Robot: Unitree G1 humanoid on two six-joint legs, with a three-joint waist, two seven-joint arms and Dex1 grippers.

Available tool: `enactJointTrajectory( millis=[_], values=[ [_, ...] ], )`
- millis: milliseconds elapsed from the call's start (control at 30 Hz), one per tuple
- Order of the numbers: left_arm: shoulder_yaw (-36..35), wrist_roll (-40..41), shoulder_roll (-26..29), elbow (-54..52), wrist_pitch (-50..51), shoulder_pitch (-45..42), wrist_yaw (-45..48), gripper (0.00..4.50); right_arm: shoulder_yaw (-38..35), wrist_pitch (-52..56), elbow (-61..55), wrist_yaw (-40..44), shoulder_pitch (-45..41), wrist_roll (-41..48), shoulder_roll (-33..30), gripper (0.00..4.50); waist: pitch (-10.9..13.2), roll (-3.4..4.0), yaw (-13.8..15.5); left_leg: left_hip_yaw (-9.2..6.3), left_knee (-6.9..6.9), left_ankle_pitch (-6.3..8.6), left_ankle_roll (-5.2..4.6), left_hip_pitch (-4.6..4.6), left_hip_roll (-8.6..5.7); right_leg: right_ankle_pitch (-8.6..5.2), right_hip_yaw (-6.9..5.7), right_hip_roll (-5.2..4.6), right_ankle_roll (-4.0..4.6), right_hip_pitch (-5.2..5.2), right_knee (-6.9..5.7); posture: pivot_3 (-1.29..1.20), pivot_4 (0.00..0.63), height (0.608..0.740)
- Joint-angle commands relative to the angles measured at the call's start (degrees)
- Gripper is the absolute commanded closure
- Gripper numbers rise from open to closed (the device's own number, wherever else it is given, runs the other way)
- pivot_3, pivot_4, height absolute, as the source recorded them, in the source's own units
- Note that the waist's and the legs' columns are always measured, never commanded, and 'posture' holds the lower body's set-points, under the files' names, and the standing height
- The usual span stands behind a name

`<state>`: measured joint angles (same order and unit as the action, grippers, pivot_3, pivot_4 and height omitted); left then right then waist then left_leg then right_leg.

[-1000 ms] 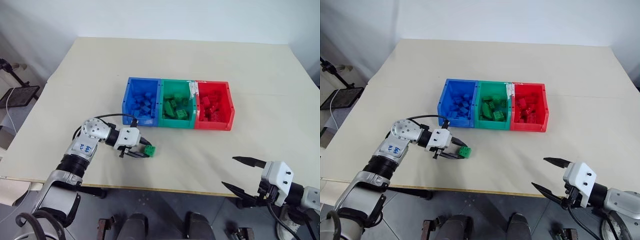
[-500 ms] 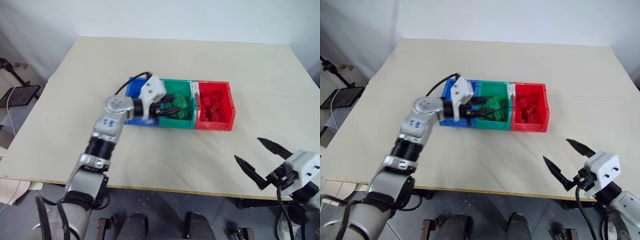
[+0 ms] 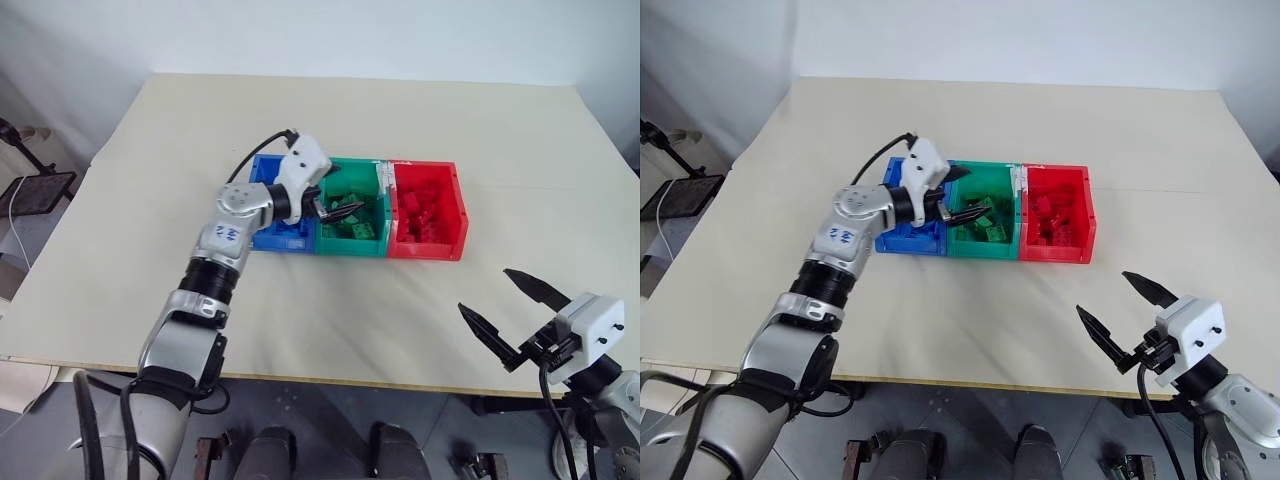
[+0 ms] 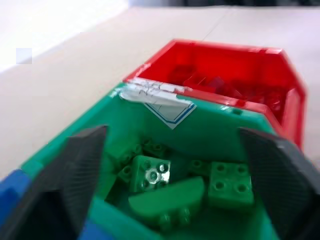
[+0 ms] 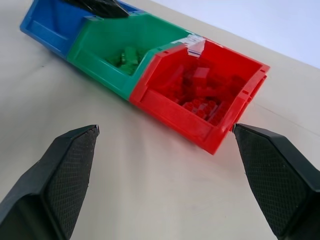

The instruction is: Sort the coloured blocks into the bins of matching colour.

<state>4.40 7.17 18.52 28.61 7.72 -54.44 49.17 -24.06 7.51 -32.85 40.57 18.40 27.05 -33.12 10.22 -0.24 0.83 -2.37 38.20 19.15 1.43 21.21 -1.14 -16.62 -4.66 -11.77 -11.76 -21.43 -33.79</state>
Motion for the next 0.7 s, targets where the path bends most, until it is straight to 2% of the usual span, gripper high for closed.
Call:
enactJointTrajectory(
  millis=[33,100,200,267,467,700],
  values=[
    [-2.18,0.89,7.23,-6.86,-3.93,5.24,4.88,0.06,0.31,-0.54,0.59,3.20,-0.81,0.24,-2.72,0.00,-0.01,0.02,-0.53,0.00,0.00,0.00,0.00,-0.02,0.01,0.00,0.01,0.01,0.00,0.00,0.01,0.00,0.150,0.740],
    [-3.43,1.79,11.06,-7.73,-7.19,9.16,7.49,0.06,0.79,-0.84,1.62,5.02,-1.42,0.36,-4.02,0.00,-0.01,0.02,-0.70,0.00,-0.02,0.00,0.00,-0.04,0.01,0.00,0.02,0.01,0.00,0.00,-0.02,0.00,0.150,0.740],
    [-9.48,5.37,17.38,-8.02,-11.06,17.55,10.86,0.06,1.96,-1.31,5.12,8.36,-4.48,0.52,-6.36,0.00,-0.01,0.01,-0.97,0.00,0.02,0.00,0.00,-0.03,0.01,0.00,0.02,0.00,0.00,0.01,-0.02,0.00,0.150,0.740],
    [-11.87,3.91,19.71,-6.38,-15.32,20.61,7.77,0.06,2.95,-2.00,8.20,9.57,-7.42,-0.40,-7.45,0.00,0.00,-0.01,-1.03,0.00,0.00,0.01,0.01,-0.05,0.04,0.00,0.02,0.01,0.00,0.01,0.00,0.00,0.150,0.740],
    [-16.02,5.90,21.50,-11.71,-15.60,30.04,4.85,0.06,4.88,-2.83,14.57,11.32,-15.09,-1.20,-8.10,0.00,0.00,0.00,-0.31,-0.03,0.12,0.03,0.02,-0.04,0.03,0.01,0.00,0.00,0.01,0.09,-0.01,0.00,0.150,0.740],
    [-18.94,10.07,18.92,-21.95,-7.77,37.35,-1.12,0.06,4.17,-2.74,15.30,9.11,-16.07,-1.52,-6.55,0.00,0.00,0.00,-0.15,-0.04,0.09,0.04,0.05,-0.03,0.06,0.01,-0.02,0.02,0.01,0.05,-0.02,0.00,0.150,0.740]
  ],
)
